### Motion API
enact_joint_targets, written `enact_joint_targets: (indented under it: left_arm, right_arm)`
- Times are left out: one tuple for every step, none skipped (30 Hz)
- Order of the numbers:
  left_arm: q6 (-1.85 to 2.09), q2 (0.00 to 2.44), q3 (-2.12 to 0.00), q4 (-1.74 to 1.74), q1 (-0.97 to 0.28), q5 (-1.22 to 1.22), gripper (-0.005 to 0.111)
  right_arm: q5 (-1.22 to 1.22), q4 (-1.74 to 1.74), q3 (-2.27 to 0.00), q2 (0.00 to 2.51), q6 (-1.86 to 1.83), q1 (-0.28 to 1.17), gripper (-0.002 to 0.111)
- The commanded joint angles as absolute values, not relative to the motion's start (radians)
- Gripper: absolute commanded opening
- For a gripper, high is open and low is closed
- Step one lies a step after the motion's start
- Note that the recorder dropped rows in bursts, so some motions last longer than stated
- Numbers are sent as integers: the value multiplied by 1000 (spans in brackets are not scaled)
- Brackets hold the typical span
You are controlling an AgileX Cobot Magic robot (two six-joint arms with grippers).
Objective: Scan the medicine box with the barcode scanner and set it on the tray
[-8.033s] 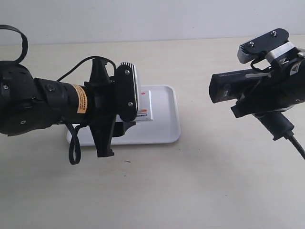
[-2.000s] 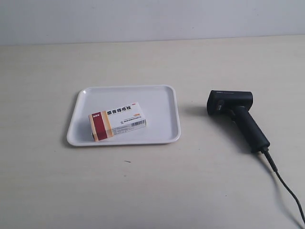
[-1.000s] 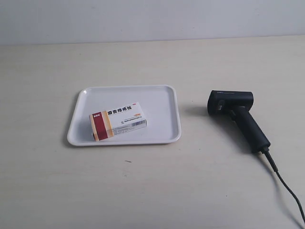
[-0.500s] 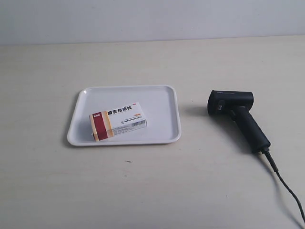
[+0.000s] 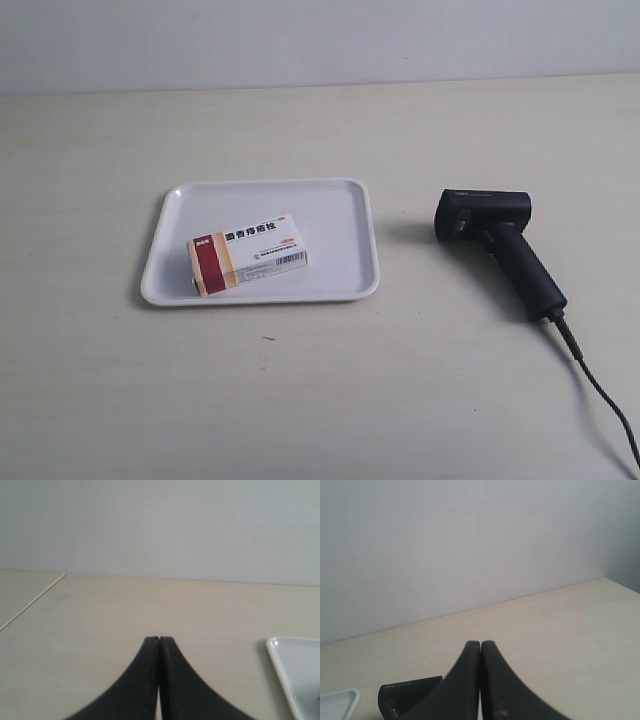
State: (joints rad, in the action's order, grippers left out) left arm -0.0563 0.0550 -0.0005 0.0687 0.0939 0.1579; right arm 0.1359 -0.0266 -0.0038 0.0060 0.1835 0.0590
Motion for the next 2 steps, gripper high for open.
enact_joint_targets:
  left_arm:
    - [-52,52,0,66,93,155,2]
    - [-52,52,0,66,93,155,2]
  right_arm:
    - [132,-15,0,0,175,59,0]
    - [132,-15,0,0,175,59,0]
